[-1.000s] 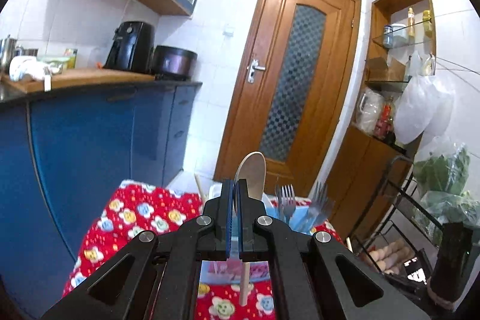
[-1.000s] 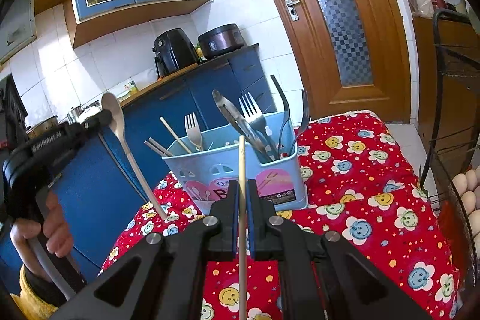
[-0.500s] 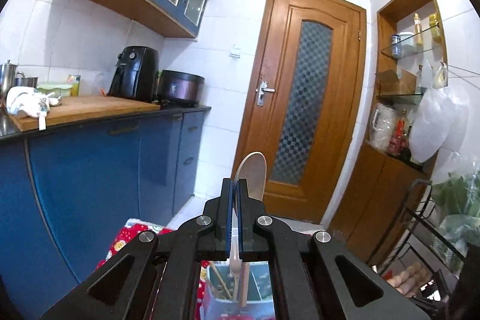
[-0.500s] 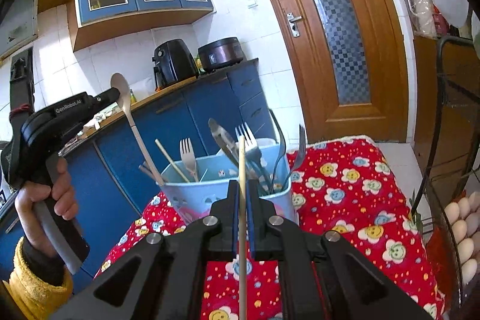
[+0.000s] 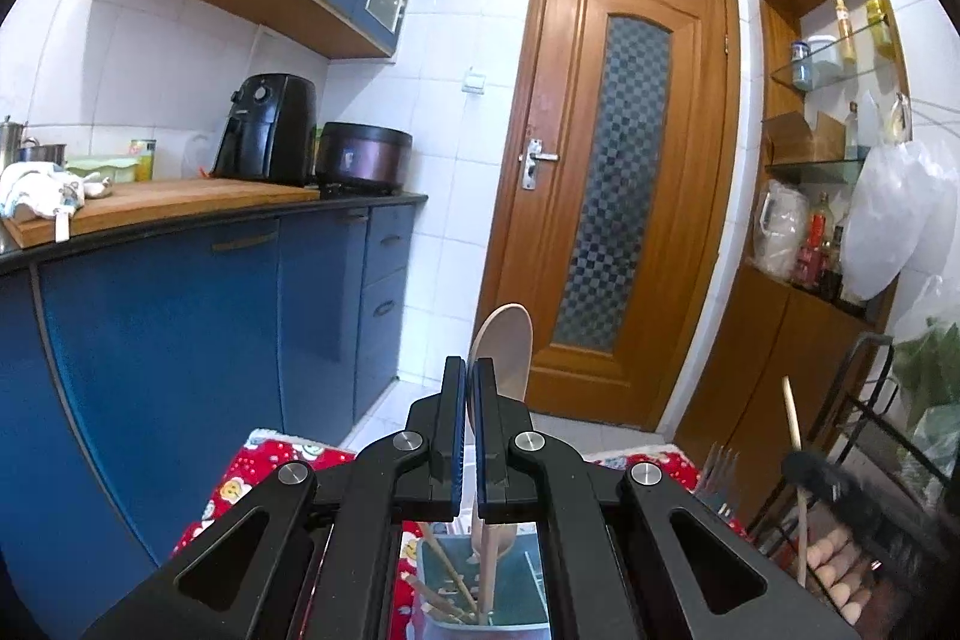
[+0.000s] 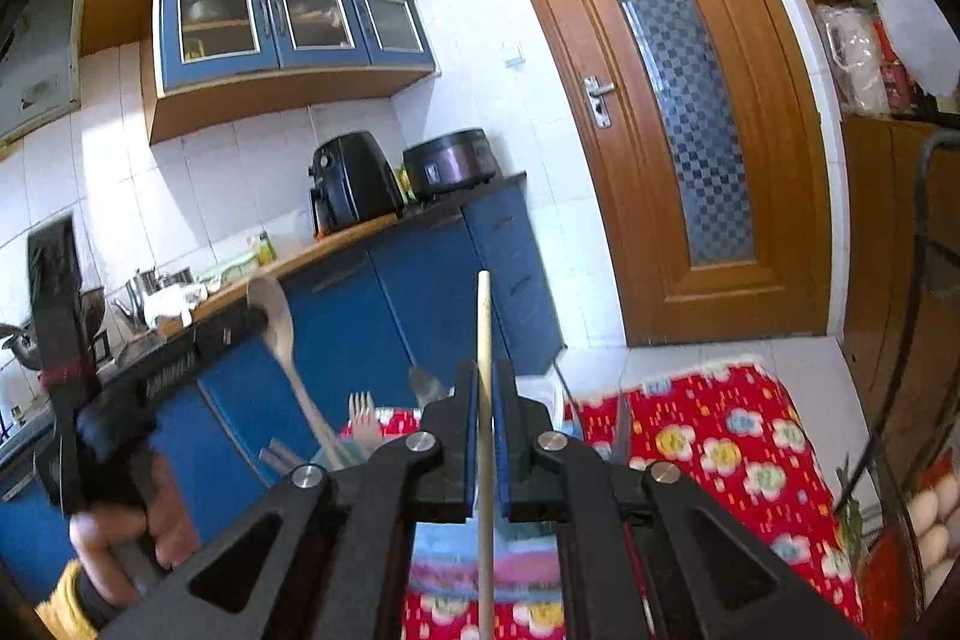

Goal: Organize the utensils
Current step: 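Lower the spoon and chopstick into the holder and open both tools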

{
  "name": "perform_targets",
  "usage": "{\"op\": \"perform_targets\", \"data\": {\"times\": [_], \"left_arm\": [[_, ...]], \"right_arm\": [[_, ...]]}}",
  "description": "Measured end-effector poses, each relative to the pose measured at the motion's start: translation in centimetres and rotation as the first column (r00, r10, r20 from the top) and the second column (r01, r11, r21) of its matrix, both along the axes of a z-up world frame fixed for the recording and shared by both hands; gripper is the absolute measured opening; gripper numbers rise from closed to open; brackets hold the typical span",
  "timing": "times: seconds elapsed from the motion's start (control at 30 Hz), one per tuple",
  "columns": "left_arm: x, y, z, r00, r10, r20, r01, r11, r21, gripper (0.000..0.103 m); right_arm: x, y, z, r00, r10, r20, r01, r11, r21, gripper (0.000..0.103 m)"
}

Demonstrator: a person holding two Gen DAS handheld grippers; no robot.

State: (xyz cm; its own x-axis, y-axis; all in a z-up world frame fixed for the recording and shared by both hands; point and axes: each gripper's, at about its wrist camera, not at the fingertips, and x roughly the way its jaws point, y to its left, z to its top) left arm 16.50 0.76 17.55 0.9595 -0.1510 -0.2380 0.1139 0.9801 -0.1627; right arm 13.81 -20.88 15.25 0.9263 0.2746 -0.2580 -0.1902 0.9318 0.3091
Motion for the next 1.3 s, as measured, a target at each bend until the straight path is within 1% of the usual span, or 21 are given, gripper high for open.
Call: {"op": "perform_targets", "data": {"times": [0.23,0.43,0.53,0.63,0.77,0.83,0.87,0.97,1.03,1.17,1.27,1.3], "left_arm": [[1.1,-0.3,-1.3,1.000,-0.012,-0.021,0.012,1.000,0.011,0.002],[1.9,-0.3,-2.3,0.999,-0.026,-0.039,0.026,1.000,0.005,0.002],[2.3,-0.2,-2.8,0.998,-0.031,-0.052,0.031,1.000,-0.001,0.002],[2.5,-0.4,-3.2,0.998,-0.034,-0.058,0.034,0.999,0.001,0.002],[2.5,-0.6,-3.8,0.997,-0.039,-0.066,0.039,0.999,0.009,0.002],[2.6,-0.7,-4.1,0.996,-0.046,-0.076,0.047,0.999,0.011,0.002],[2.7,-0.8,-4.3,0.995,-0.054,-0.082,0.055,0.998,0.012,0.002],[2.8,-1.0,-4.6,0.992,-0.067,-0.103,0.069,0.998,0.011,0.002],[2.8,-1.2,-4.8,0.991,-0.069,-0.117,0.070,0.998,0.004,0.003],[2.6,-1.3,-4.4,0.988,-0.075,-0.134,0.076,0.997,-0.002,0.006],[2.1,-1.2,-3.9,0.990,-0.069,-0.126,0.071,0.997,0.010,0.012],[1.8,-1.2,-3.6,0.991,-0.065,-0.120,0.067,0.998,0.013,0.017]], "right_arm": [[4.1,0.6,0.0,0.999,-0.035,0.034,0.035,0.999,-0.017,0.006],[6.1,1.1,-0.6,0.996,-0.059,0.060,0.061,0.998,-0.032,0.006],[6.6,1.4,-0.5,0.994,-0.070,0.084,0.074,0.996,-0.048,0.006],[7.1,2.0,-0.5,0.988,-0.096,0.122,0.106,0.991,-0.083,0.006],[7.7,2.4,-1.5,0.990,-0.098,0.104,0.108,0.989,-0.103,0.006],[7.5,2.4,-2.1,0.991,-0.096,0.091,0.105,0.989,-0.105,0.006],[7.2,2.4,-2.3,0.990,-0.098,0.098,0.109,0.988,-0.109,0.007],[6.6,2.3,-2.2,0.992,-0.086,0.095,0.097,0.988,-0.117,0.007],[6.4,2.2,-2.1,0.994,-0.073,0.086,0.083,0.990,-0.116,0.010],[6.1,1.6,-1.4,0.995,-0.058,0.079,0.064,0.995,-0.080,0.022],[5.4,1.2,-0.6,0.996,-0.047,0.080,0.051,0.998,-0.048,0.027],[5.1,1.1,-0.3,0.996,-0.043,0.082,0.047,0.998,-0.040,0.027]]}}
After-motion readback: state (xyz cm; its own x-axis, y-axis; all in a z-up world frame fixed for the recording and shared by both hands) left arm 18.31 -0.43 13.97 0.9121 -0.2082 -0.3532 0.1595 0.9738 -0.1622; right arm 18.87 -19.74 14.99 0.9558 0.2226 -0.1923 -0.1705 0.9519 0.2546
